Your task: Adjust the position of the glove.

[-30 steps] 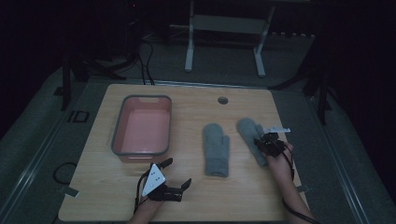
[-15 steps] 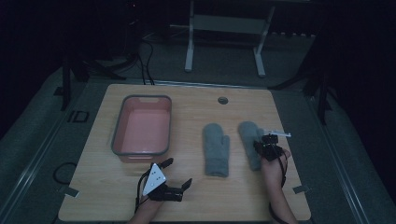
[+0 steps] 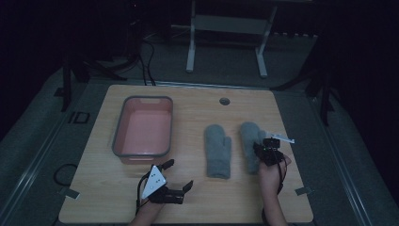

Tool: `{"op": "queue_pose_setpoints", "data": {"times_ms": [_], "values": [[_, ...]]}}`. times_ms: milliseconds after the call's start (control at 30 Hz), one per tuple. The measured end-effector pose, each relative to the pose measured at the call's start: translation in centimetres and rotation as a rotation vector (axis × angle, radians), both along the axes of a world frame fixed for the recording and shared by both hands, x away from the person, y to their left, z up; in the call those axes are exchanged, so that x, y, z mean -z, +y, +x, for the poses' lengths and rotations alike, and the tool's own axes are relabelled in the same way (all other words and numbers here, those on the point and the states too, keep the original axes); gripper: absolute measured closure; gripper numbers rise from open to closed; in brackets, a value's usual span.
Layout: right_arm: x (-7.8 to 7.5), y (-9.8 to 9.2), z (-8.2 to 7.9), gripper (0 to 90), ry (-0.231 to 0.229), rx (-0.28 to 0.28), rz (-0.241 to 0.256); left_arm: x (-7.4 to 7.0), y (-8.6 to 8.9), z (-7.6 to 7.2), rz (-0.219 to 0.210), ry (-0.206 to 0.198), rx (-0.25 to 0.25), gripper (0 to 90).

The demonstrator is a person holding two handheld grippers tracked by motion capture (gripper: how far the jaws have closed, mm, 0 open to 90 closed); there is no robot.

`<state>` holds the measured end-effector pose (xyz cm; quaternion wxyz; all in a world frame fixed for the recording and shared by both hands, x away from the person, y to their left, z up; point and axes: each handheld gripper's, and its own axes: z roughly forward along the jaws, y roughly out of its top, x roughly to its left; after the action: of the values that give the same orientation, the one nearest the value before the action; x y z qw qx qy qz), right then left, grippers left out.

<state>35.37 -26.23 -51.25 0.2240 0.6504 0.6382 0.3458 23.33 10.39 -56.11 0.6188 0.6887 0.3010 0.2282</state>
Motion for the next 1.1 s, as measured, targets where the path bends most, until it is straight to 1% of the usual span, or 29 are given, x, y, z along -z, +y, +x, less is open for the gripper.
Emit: {"op": "queue_pose_setpoints", "data": {"times_ms": [67, 100, 200, 233, 267, 300, 333, 367, 400, 433, 533, 567, 600, 667, 733, 767, 800, 1000, 1033, 1100], "values": [[-0.9, 0.4, -0.4, 81.7, -0.015, 0.012, 0.023, 0.0, 0.0, 0.1, 0.003, 0.0, -0.001, 1.4], [-0.9, 0.4, -0.4, 81.7, -0.015, 0.012, 0.023, 0.0, 0.0, 0.1, 0.003, 0.001, -0.001, 1.4], [-1.3, 0.9, -0.5, 81.7, -0.012, 0.022, 0.05, 0.1, -0.1, 0.1, 0.007, 0.0, -0.002, 1.4], [-1.4, 1.2, -0.6, 81.6, -0.011, 0.02, 0.053, 0.1, -0.1, 0.1, 0.007, -0.001, -0.002, 1.4], [-1.4, 1.5, -0.6, 81.6, -0.008, 0.016, 0.061, 0.1, -0.1, 0.1, 0.006, 0.0, -0.002, 1.4], [-1.3, 2.4, -0.6, 81.6, 0.0, 0.001, 0.058, 0.1, -0.1, 0.1, 0.006, -0.001, -0.003, 1.4], [-1.3, 2.9, -0.6, 81.6, 0.002, -0.008, 0.06, 0.1, -0.1, 0.1, 0.003, -0.001, -0.001, 1.4], [-1.4, 3.3, -0.6, 81.6, 0.002, -0.015, 0.073, 0.0, -0.1, 0.1, 0.003, 0.0, -0.001, 1.4], [-1.4, 3.3, -0.6, 81.6, 0.002, -0.015, 0.073, 0.0, -0.1, 0.1, 0.003, 0.0, -0.001, 1.4], [-1.5, 4.2, -0.6, 81.6, -0.004, -0.027, 0.078, 0.0, -0.2, 0.1, 0.003, 0.0, 0.0, 1.4], [-1.7, 5.7, -0.4, 81.6, -0.007, -0.043, 0.091, 0.0, -0.2, 0.1, 0.005, 0.001, 0.002, 1.4], [-1.7, 5.7, -0.4, 81.6, -0.007, -0.043, 0.091, 0.0, -0.2, 0.1, 0.004, 0.001, 0.002, 1.4], [-1.7, 6.5, -0.4, 81.6, -0.006, -0.053, 0.104, 0.0, -0.2, 0.1, 0.003, 0.0, 0.002, 1.4], [-1.7, 7.2, -0.3, 81.6, -0.006, -0.057, 0.122, 0.0, -0.2, 0.1, 0.0, -0.003, 0.004, 1.4], [-1.7, 7.7, -0.3, 81.6, -0.01, -0.057, 0.124, -0.1, -0.2, 0.1, -0.002, -0.004, 0.001, 1.4], [-1.7, 7.7, -0.3, 81.6, -0.01, -0.057, 0.124, -0.1, -0.2, 0.1, -0.002, -0.004, 0.001, 1.4], [-1.7, 8.2, -0.3, 81.6, -0.005, -0.054, 0.144, -0.2, -0.2, 0.0, -0.006, -0.005, 0.001, 1.4], [-1.2, 9.3, -0.4, 81.6, 0.009, -0.043, 0.15, -0.4, -0.3, 0.1, -0.02, -0.005, -0.003, 1.4], [-0.8, 9.7, -0.3, 81.5, 0.018, -0.039, 0.153, -0.4, -0.3, 0.2, -0.02, -0.004, 0.003, 1.4], [-0.7, 9.9, -0.4, 81.6, 0.017, -0.038, 0.152, -0.5, -0.3, 0.3, -0.024, -0.005, 0.013, 1.4]]}}
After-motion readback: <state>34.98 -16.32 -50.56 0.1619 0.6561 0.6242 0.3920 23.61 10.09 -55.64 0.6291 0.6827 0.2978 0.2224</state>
